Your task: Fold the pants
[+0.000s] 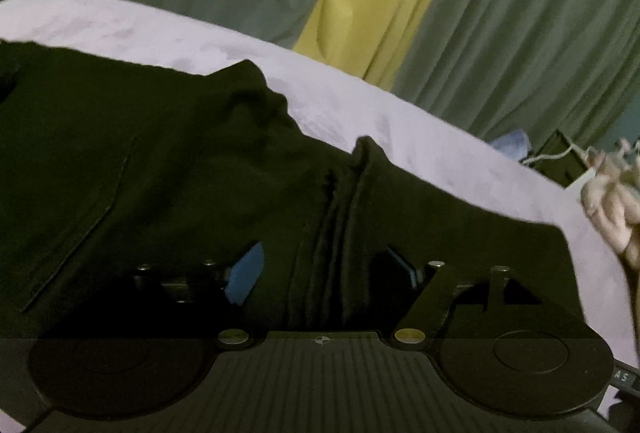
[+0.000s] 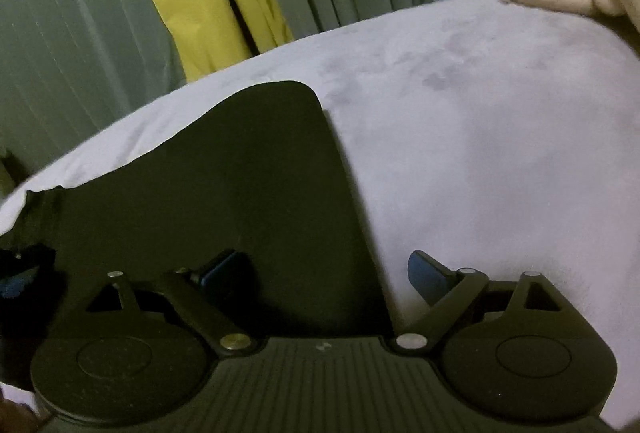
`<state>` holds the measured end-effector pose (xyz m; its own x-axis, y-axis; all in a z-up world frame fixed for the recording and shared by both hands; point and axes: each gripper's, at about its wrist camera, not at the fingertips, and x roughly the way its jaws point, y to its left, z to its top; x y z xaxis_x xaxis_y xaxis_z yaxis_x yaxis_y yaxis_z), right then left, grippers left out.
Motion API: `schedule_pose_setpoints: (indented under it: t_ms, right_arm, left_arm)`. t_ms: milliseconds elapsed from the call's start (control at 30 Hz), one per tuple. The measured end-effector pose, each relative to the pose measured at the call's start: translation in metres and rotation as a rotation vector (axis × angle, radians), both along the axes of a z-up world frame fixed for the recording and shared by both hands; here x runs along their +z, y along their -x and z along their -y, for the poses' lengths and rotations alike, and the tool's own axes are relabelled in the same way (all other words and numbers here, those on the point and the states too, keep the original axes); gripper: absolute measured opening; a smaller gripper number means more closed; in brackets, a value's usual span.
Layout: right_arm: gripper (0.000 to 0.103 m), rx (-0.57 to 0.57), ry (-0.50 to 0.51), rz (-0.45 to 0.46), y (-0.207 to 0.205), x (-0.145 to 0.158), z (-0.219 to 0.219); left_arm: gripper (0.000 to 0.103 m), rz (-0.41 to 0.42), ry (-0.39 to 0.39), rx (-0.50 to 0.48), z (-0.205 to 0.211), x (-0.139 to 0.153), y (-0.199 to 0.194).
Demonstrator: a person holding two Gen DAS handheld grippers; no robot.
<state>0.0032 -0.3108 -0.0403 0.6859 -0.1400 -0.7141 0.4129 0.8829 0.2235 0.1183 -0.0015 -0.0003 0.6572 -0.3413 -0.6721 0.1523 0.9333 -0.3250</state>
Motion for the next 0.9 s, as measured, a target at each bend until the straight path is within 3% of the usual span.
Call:
schedule_pose_setpoints:
  t_ms: [200,300,467,500,533,567,600,700,767,900]
  right_arm:
    - [0.091,0.087,0.237,0.087,0.008,0.017,-0.036]
    - [0.091,0.150,0.301,0.134,0.012,0.019,-0.051]
    - [0.094,0.186,0.256,0.049,-0.002,0.005,-0.053]
    - [0.098,0.185,0.235,0.053,-0.002,0.003,-0.052]
    - [0.099,0.182,0.220,0.061,-0.004,0.002,-0.049]
    - [0.099,0.176,0.209,0.065,-0.004,0.000,-0.047]
    - [0.099,0.170,0.204,0.063,-0.004,-0.001,-0.046]
    - [0.099,0.161,0.207,0.059,-0.003,-0.005,-0.046]
    - [0.099,0.156,0.221,0.057,-0.005,-0.007,-0.049]
    - [0.099,0.141,0.230,0.066,-0.008,-0.009,-0.053]
  left_arm:
    - [0.075,-0.004,-0.017,0.014,0.004,0.000,0.003]
    - [0.082,-0.024,0.022,0.040,-0.006,0.003,0.003]
    - [0.083,-0.058,0.216,0.170,-0.078,0.022,0.004]
    - [0.079,-0.065,0.320,0.172,-0.106,0.025,0.006]
    - [0.083,-0.094,0.454,0.165,-0.132,0.022,0.007]
    - [0.087,-0.112,0.532,0.205,-0.155,0.020,0.012]
    - [0.089,-0.120,0.564,0.291,-0.180,0.021,0.021]
    - [0.099,0.016,0.616,0.463,-0.251,0.026,0.056]
    - [0.099,0.045,0.622,0.583,-0.288,0.021,0.070]
    - [0.099,0.019,0.756,0.642,-0.329,-0.012,0.075]
